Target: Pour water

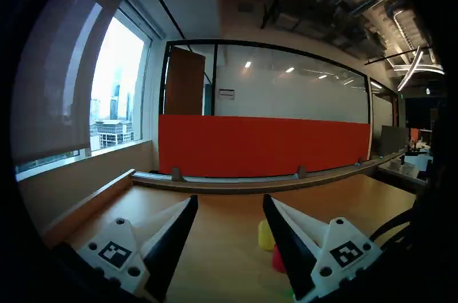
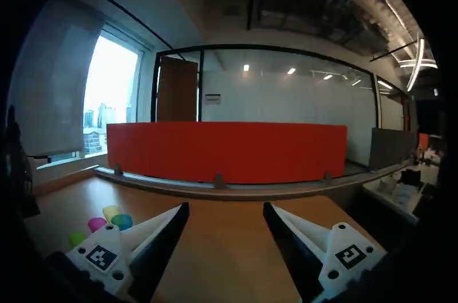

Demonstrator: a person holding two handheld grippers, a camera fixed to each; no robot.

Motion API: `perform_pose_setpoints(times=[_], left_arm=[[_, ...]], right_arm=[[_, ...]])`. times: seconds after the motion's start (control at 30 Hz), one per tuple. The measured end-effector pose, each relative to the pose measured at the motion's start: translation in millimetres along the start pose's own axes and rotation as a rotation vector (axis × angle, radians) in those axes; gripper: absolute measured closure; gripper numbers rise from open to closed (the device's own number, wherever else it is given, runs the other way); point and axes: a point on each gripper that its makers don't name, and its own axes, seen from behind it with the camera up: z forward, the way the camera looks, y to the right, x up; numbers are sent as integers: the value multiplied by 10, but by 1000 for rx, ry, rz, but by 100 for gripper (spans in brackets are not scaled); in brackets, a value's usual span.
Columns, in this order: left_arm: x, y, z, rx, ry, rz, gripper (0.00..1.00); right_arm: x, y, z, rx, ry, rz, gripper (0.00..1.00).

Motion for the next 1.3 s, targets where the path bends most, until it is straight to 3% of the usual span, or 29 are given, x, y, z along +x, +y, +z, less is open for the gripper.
perform_pose_setpoints(times=[0.27, 0.67, 0.8, 1.07, 1.3], left_arm=[[217, -33, 51, -14, -13, 5, 17], [396, -113, 111, -8, -10, 27, 17], [421, -3, 121, -55, -11, 21, 17], [467, 344, 75, -230, -2, -7, 17], [456, 572, -28, -367, -17, 42, 17]], right_arm=[[316, -46, 52, 17, 4, 20, 0], [475, -28, 122, 26, 13, -5, 0], [478, -106, 139, 71, 11, -3, 0], [423, -365, 165, 217, 1, -42, 0], [473, -674, 103, 375, -2, -55, 0]])
